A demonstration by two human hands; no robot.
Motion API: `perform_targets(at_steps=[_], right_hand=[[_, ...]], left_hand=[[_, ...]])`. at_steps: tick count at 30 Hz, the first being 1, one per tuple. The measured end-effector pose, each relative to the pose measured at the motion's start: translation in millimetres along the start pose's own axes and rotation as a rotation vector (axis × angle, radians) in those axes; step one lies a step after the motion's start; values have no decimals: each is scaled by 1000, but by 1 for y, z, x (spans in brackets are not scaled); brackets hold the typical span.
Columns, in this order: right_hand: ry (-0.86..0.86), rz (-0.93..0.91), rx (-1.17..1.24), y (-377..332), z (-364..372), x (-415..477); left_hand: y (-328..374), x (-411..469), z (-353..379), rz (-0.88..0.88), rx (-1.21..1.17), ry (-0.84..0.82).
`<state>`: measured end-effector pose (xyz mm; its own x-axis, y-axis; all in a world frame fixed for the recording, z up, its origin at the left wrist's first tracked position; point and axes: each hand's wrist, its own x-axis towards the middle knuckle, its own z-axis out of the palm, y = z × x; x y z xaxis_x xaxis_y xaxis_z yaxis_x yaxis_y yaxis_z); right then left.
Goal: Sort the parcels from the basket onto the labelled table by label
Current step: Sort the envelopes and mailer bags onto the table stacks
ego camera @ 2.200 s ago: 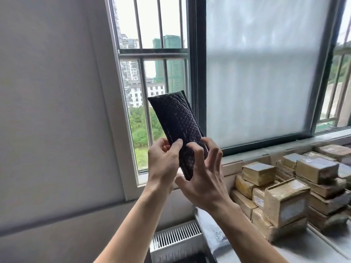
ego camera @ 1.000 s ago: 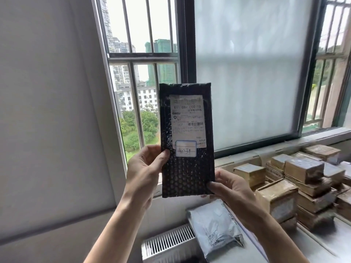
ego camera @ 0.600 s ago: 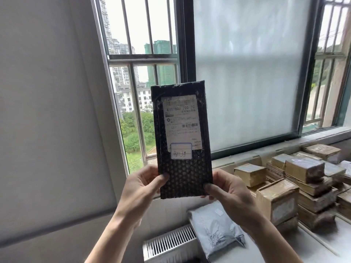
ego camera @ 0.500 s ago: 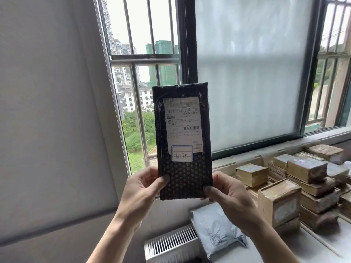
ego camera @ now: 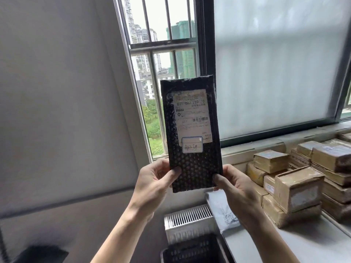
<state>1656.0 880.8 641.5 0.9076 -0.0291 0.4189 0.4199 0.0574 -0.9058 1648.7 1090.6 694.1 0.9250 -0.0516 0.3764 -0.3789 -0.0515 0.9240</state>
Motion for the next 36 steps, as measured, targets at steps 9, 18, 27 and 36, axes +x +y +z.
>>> perform_targets(at_steps=[9, 18, 27, 36], right_hand=[[79, -64, -9, -50, 19, -66], [169, 158, -77, -60, 24, -210], [268, 548, -176, -20, -40, -396], [385, 838, -105, 14, -151, -530]], left_hand=[[22, -63, -11, 3, -14, 1], [-6, -181, -6, -135, -97, -64], [-64, -331, 59, -420, -46, -296], [-122, -431, 181, -788, 15, -496]])
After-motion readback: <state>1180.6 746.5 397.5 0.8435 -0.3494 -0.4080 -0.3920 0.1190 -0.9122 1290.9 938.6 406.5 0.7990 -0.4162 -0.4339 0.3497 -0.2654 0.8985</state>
